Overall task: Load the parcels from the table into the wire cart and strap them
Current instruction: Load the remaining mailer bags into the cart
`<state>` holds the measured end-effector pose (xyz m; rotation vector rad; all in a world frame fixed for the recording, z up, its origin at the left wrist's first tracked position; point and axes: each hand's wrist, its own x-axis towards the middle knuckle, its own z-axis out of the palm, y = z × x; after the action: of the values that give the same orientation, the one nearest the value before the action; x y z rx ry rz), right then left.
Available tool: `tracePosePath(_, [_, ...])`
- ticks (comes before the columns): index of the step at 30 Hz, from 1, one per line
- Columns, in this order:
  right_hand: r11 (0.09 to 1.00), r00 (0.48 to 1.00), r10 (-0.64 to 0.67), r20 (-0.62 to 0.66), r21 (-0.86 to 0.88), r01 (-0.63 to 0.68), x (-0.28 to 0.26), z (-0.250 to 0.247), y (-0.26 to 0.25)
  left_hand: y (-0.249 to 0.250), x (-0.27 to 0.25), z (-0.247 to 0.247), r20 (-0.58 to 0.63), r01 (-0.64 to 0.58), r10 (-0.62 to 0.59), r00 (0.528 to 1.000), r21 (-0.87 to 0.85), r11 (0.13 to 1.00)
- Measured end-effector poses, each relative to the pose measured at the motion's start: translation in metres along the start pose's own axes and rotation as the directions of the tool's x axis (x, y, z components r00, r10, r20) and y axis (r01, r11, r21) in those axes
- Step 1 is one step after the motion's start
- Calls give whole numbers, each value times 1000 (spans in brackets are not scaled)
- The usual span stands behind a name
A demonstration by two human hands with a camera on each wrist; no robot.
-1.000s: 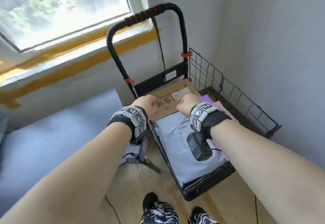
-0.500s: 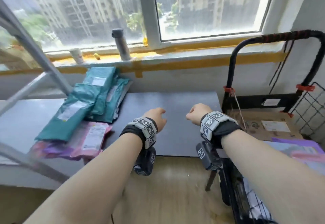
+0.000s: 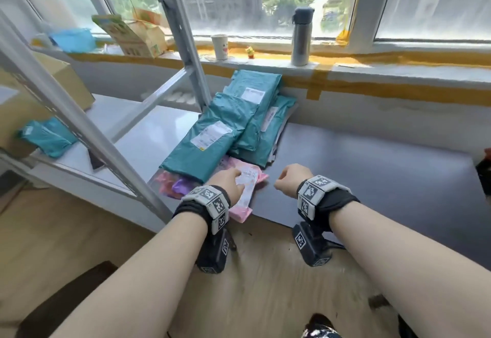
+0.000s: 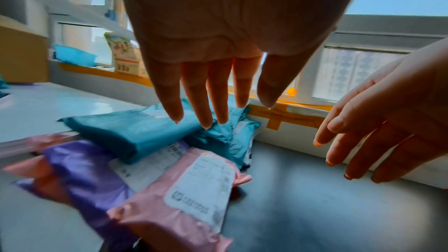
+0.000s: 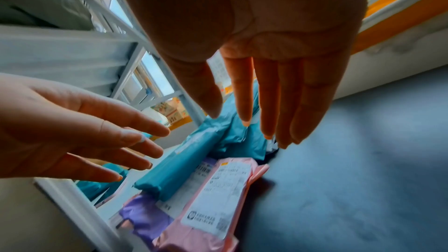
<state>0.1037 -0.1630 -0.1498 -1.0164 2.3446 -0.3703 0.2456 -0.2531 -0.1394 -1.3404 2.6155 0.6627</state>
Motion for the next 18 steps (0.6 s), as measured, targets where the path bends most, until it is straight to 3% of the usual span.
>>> tracePosePath(8, [993, 982, -73, 174, -84, 88, 70, 48, -45, -59, 35, -4, 9, 226, -226, 974, 1, 974])
tracePosePath(13, [907, 938, -189, 290, -314, 280, 106, 75, -68, -81, 68, -15, -49, 344, -342, 939, 48, 938])
tracePosePath(15, [920, 946, -163, 281, -303, 249, 112, 86, -76, -87, 77, -12, -51, 393, -390, 919, 61, 918])
tracePosePath(18, [944, 969, -181, 167, -246, 219, 124, 93, -88, -98, 87, -7, -6, 445, -445, 895, 48, 894])
